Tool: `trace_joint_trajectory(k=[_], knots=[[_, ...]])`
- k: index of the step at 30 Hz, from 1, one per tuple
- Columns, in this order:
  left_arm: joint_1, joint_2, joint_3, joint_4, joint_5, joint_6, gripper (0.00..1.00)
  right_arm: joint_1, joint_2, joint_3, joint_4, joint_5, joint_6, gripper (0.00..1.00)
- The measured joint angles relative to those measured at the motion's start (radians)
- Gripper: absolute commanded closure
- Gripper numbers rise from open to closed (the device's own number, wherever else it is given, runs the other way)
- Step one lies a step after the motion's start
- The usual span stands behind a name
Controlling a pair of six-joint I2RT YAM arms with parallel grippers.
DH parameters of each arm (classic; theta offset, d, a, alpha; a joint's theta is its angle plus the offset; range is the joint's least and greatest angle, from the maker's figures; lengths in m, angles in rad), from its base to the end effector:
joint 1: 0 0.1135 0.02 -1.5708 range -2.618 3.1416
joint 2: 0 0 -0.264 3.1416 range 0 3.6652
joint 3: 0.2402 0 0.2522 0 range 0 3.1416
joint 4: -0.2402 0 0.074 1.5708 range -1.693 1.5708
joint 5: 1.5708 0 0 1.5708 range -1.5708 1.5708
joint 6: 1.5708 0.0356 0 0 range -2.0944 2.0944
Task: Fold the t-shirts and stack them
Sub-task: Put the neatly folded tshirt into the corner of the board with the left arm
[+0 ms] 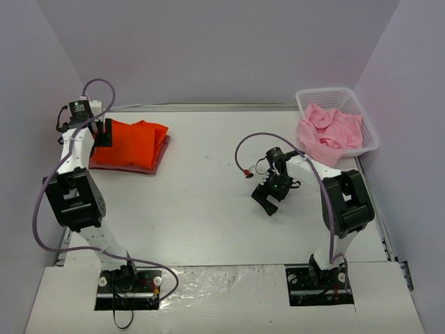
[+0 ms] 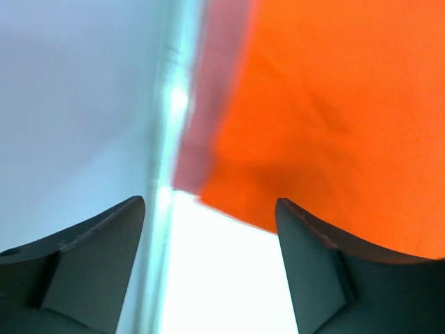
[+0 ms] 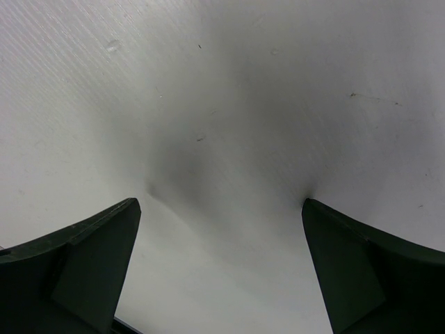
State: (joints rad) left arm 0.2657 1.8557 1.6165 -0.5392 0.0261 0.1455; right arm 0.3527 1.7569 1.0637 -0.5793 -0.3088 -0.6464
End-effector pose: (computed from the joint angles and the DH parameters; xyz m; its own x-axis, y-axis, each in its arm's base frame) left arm 0.4098 0.1106 0.2902 -0.7058 -0.0419 -0.7072 -0.1437 0.9859 0.0851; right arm 0.3034 0.1232 0.1594 -0.4673 -0.7835 -0.4096 -0.8699 0.4902 0.0549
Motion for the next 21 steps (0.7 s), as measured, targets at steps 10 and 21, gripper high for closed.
trace_joint_trajectory(k=[10, 21], knots=[[0.012, -0.382, -0.001, 0.068, -0.145, 0.068, 0.04, -0.021, 0.0, 0.0, 0.002, 0.002, -0.001, 0.0], [-0.038, -0.794, -0.491, 0.031, 0.352, 0.075, 0.06, -0.121, -0.001, 0.01, 0.02, -0.078, 0.014, 0.0]])
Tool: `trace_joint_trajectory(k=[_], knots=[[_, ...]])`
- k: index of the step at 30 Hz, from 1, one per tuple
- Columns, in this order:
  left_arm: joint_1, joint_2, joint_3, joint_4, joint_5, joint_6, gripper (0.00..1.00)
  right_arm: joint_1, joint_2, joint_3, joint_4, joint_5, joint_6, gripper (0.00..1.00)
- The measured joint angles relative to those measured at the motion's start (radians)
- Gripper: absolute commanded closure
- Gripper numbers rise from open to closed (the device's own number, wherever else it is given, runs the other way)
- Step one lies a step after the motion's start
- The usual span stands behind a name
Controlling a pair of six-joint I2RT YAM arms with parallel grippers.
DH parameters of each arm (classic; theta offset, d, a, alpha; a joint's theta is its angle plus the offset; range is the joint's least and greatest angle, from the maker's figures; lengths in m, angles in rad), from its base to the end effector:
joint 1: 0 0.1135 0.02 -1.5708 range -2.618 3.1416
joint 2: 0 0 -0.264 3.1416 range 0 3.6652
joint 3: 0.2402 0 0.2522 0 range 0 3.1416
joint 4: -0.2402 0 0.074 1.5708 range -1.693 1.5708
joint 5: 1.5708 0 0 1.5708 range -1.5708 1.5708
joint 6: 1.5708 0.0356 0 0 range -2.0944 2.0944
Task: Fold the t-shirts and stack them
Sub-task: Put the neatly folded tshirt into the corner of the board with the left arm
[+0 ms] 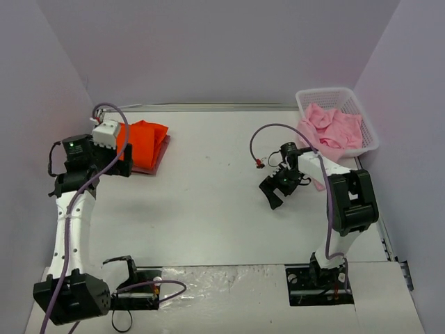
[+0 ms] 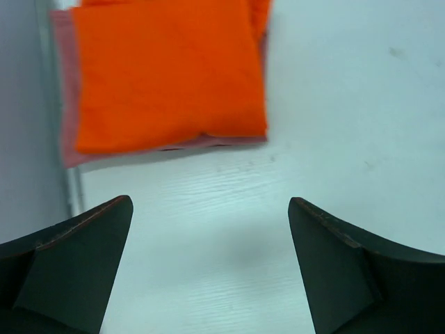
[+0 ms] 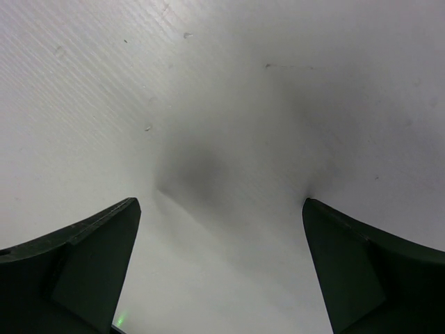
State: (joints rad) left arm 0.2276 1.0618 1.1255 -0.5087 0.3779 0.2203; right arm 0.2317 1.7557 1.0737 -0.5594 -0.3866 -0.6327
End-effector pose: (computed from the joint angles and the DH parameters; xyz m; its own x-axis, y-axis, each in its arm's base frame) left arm 0.2257 0.0388 0.3734 -0.3841 0.1195 -0.9155 0.2036 0.9781 0.0423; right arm 0.3192 0.0891 0.1639 -0.5467 -0.6917 -0.4718 -0.8118 0.5759 0.0964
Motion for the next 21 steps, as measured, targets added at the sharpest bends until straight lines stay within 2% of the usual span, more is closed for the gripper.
trace_joint_trajectory(k=[3, 6, 12, 16, 21], knots=[[-0.087, 0.011, -0.102, 0.01, 0.075, -0.003, 0.06, -0.026, 0.002, 0.005, 0.005, -0.027, 0.009, 0.0], [-0.126, 0.027, -0.188, 0.012, 0.124, 0.011, 0.06, -0.043, 0.005, 0.013, 0.008, -0.039, 0.023, 0.0], [-0.053, -0.07, -0.347, 0.073, 0.233, 0.011, 0.06, -0.048, -0.024, 0.027, 0.011, -0.066, 0.038, 0.0], [-0.038, -0.119, -0.366, 0.11, 0.282, 0.005, 0.06, -0.066, -0.066, 0.035, 0.011, -0.074, 0.042, 0.0], [-0.038, -0.091, -0.366, 0.145, 0.308, 0.003, 0.06, -0.108, -0.07, 0.041, 0.014, -0.073, 0.045, 0.0]])
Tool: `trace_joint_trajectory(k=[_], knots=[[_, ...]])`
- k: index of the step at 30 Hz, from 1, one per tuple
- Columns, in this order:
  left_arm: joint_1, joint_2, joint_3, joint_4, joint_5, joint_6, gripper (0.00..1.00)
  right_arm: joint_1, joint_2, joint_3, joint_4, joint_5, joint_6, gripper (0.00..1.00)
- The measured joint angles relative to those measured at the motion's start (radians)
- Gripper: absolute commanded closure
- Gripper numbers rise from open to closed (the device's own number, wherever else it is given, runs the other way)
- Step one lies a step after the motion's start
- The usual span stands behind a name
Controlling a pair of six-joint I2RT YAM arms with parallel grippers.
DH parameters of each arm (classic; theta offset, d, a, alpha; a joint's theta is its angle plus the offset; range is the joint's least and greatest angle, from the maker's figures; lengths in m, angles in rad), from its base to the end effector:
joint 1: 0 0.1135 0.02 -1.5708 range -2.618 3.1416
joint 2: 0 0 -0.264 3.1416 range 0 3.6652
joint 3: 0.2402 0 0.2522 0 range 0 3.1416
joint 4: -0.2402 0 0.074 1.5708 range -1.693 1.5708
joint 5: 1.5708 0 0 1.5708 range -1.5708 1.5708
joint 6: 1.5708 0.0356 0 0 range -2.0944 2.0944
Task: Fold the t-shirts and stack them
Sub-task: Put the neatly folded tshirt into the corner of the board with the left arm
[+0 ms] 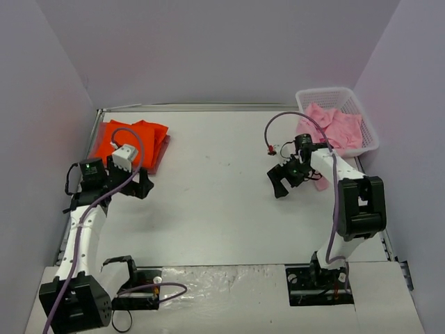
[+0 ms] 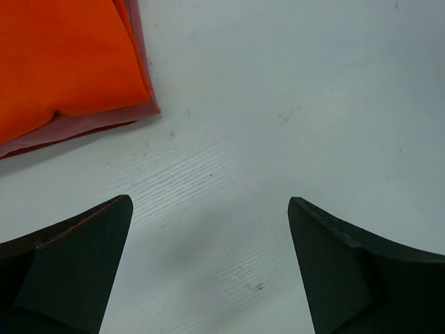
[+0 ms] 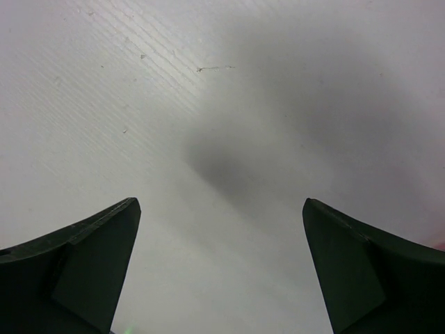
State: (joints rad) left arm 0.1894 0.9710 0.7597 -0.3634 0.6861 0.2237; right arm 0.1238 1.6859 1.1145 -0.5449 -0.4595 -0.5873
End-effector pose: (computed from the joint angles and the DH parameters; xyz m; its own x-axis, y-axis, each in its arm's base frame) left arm 0.2088 0.0171 0.2835 -0.4370 0.0910 -0.8948 0.4856 0.8613 -0.1496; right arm 0.3308 0.0571 0.1986 -0.5738 -0.5719 -0.5863 -0.7470 0.6589 0.0884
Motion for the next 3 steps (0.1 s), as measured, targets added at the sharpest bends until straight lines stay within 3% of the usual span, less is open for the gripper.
trace_joint_trajectory(k=[3], knots=[[0.0, 0.01, -0.001, 0.003, 0.006, 0.001, 0.06, -0.005, 0.0, 0.0, -0.001, -0.002, -0.002, 0.0]])
